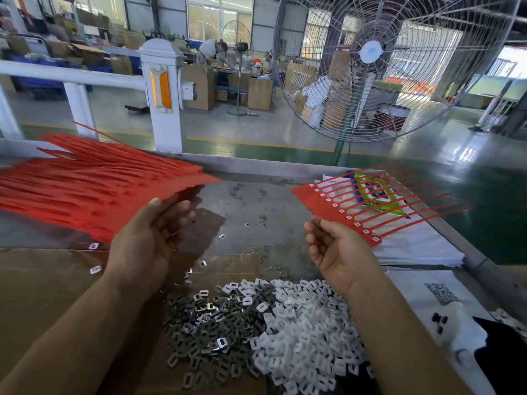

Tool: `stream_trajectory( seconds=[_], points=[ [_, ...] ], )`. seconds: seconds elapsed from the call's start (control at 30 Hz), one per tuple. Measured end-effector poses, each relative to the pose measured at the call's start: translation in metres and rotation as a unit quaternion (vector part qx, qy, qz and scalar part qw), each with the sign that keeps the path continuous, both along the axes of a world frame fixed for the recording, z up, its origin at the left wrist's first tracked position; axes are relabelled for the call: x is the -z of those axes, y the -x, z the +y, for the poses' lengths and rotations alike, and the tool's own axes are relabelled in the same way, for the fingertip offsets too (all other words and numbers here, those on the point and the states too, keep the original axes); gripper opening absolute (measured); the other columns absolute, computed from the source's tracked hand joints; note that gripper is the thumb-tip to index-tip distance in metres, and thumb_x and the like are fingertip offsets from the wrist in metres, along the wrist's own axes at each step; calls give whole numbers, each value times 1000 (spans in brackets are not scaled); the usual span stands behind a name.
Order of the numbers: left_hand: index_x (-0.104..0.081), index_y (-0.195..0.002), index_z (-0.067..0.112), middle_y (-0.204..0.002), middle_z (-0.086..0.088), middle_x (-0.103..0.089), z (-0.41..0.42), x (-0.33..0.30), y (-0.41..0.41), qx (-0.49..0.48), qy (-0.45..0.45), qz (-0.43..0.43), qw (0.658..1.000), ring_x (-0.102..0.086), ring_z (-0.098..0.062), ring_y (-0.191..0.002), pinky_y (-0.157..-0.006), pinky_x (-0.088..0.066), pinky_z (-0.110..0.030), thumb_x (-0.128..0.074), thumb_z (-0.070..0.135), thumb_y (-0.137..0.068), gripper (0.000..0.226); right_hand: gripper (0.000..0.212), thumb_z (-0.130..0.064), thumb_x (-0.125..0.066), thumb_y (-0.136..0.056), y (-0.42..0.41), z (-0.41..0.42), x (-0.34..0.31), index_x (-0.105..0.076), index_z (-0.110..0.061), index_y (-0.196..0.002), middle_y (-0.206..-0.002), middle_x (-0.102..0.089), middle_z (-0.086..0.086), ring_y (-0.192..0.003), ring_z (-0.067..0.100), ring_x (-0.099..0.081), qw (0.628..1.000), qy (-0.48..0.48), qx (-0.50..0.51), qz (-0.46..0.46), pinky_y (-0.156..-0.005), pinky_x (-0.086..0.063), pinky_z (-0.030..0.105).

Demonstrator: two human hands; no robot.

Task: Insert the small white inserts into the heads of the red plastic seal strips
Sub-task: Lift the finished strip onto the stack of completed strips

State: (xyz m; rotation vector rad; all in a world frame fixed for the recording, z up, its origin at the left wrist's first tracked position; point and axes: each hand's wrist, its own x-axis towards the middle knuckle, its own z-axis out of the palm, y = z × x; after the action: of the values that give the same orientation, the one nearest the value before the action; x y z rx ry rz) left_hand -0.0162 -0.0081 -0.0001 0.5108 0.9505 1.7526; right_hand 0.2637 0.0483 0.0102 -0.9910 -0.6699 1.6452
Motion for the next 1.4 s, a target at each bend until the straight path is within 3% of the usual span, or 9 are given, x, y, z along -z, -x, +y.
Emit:
stream_trajectory(
  seconds=[0.1, 0.23, 0.37, 0.53, 0.73, 0.93, 1.1, 1.2, 1.4],
  points=[
    [-77, -107, 20, -101, -1, -74, -4, 1, -20, 72, -15, 101, 992, -62, -11, -70, -57, -45, -26, -44, 44, -102, 40, 19, -15, -52, -105, 4, -3, -1, -68, -4, -103, -82, -76, 9, -59, 13, -69, 999, -23, -45, -19, -47, -53, 23],
    [-70, -123, 27, -103, -13, -68, -16, 1, -38, 171, -18, 213, 962, -60, -30, -81, -63, -48, -37, -53, 66, -89, 54, 35, -29, -51, -106, 16, -11, 0, -64, 2, -118, -100, -78, 17, -79, 22, -76, 988, -27, -138, -57, -59, -60, 28],
    [-69, -118, 15, -116, -14, -71, -21, -3, -54, 152, -113, 168, 967, -65, -34, -104, -77, -50, -44, -65, 50, -87, 47, 60, -46, -52, -102, 27, -16, -1, -51, 8, -130, -114, -73, 26, -87, 29, -78, 985, 19, -163, -57, -65, -63, 33],
    [-72, -111, 27, -119, -5, -71, -24, -9, -56, 237, -139, 140, 951, -64, -30, -108, -77, -53, -36, -52, 41, -98, 28, 69, -53, -50, -99, 27, -19, -4, -54, 5, -135, -114, -74, 19, -86, 25, -76, 972, 6, -219, -87, -63, -62, 32],
    [-61, -130, 10, -122, -21, -66, -32, -16, -55, 340, -149, 98, 923, -68, -23, -92, -75, -57, -30, -75, 51, -81, 65, 68, -62, -54, -84, 27, -19, -1, -63, -6, -122, -105, -77, 13, -78, 21, -73, 950, -32, -287, -117, -44, -46, 20],
    [-43, -141, -8, -120, -28, -62, -32, -20, -52, 343, -154, 77, 923, -61, -35, -96, -79, -54, -37, -77, 46, -81, 88, 36, -26, -67, -76, 22, -17, 1, -69, -6, -106, -73, -70, 1, -49, 7, -58, 973, -43, -204, -97, -36, -36, 16],
    [-68, -115, 5, -114, -24, -68, -20, -10, -39, 253, -132, 132, 949, -63, -39, -101, -77, -51, -43, -57, 28, -92, 34, 9, -5, -68, -92, 5, -6, -1, -63, -8, -98, -68, -73, 6, -50, 13, -61, 993, -40, -41, -106, -39, -43, 19],
    [-72, -110, 8, -114, -26, -70, -18, -2, -35, 145, -75, 181, 970, -70, -37, -97, -82, -57, -50, -63, 23, -84, 31, 10, -5, -65, -98, -4, -1, 2, -66, -12, -104, -74, -76, 9, -56, 18, -63, 980, -82, 4, -182, -44, -47, 23],
    [-67, -108, 4, -108, -26, -70, -15, 9, -31, 119, -12, 219, 968, -70, -40, -98, -81, -55, -52, -69, 21, -74, 38, 11, -10, -63, -102, -4, 1, 8, -65, -17, -110, -78, -78, 5, -59, 19, -70, 938, -142, 30, -316, -47, -52, 26]
  ],
)
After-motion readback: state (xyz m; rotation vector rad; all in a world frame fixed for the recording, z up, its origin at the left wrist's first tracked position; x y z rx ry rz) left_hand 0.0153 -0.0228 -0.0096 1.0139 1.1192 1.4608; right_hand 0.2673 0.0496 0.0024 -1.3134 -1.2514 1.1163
